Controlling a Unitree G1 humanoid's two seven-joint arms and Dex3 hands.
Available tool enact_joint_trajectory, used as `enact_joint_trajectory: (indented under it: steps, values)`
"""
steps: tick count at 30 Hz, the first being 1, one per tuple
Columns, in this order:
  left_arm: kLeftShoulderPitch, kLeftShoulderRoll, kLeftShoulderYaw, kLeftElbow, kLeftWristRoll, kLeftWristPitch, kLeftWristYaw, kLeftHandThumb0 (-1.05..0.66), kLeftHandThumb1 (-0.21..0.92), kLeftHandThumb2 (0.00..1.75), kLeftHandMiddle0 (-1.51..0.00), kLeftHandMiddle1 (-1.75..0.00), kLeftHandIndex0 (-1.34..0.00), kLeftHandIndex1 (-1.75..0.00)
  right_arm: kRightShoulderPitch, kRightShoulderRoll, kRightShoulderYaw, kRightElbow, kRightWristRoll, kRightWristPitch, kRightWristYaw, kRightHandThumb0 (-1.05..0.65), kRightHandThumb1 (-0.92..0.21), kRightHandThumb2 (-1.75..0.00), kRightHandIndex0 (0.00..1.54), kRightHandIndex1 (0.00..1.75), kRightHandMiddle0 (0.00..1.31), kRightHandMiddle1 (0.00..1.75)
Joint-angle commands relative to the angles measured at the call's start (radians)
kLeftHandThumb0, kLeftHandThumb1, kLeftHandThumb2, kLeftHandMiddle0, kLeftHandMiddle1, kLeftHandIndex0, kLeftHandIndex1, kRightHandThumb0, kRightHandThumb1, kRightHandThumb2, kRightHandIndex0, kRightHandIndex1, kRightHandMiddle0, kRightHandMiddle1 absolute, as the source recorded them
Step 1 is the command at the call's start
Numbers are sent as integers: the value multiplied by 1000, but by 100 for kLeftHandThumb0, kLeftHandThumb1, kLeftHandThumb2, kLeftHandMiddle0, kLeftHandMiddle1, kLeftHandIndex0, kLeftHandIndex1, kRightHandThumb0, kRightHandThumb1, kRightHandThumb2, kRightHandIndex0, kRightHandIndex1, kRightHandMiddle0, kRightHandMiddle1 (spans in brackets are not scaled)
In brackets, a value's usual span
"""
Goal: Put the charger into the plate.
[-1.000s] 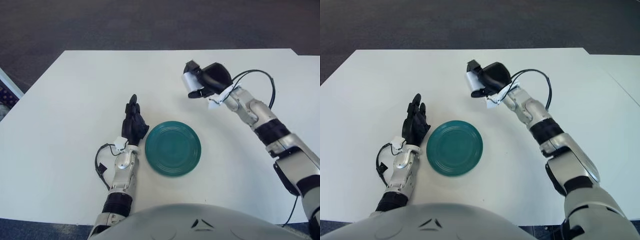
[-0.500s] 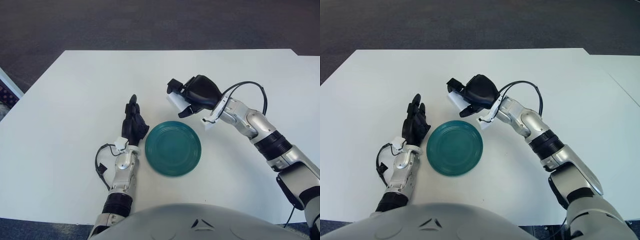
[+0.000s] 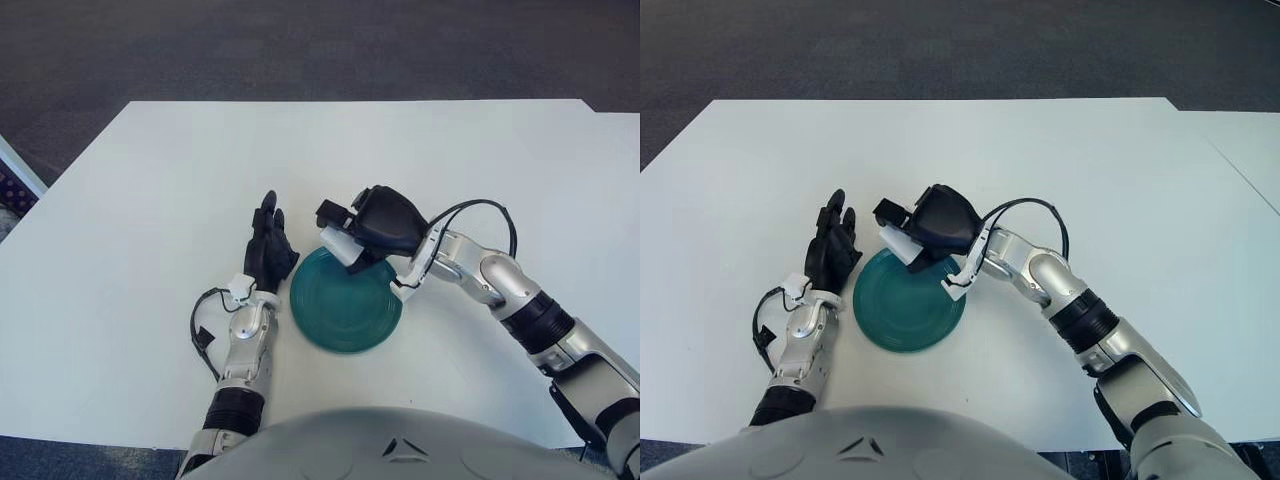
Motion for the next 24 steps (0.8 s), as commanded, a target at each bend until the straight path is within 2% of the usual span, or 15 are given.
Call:
enact_joint_trajectory:
  steps: [1, 7, 10, 15, 21, 24]
  values:
    - [50, -44, -3, 34, -3, 19, 2, -101, 92, 104, -18, -1, 0, -32, 3, 4, 9, 13, -21, -15, -14, -48, -91, -49, 126, 175, 103, 175]
    - [49, -49, -5, 58, 55, -65, 43, -102, 92, 107, -19, -1, 0, -29, 16, 8, 37, 22, -25, -50, -3, -50, -91, -48, 127, 175, 104, 175]
    - [55, -47, -13, 53, 94, -75, 70, -103, 92, 108, -18, 0, 0, -26, 18, 6, 48, 31, -30, -68, -8, -50, -91, -48, 127, 175, 104, 175]
    - [85, -43, -57, -62, 131, 35, 95, -104, 92, 107, -12, 0, 0, -23, 6, -5, 77, 61, -41, -96, 37, -50, -91, -47, 127, 175, 104, 175]
    - [110, -48, -76, -145, 87, 156, 92, -105, 92, 104, -6, 0, 0, -24, 0, -9, 105, 95, -58, -128, 53, -48, -88, -50, 122, 175, 86, 175]
    - [105, -55, -66, -131, 59, 145, 88, -105, 92, 102, -6, 0, 0, -27, 2, -8, 115, 109, -31, -143, 102, -48, -86, -51, 120, 175, 85, 175]
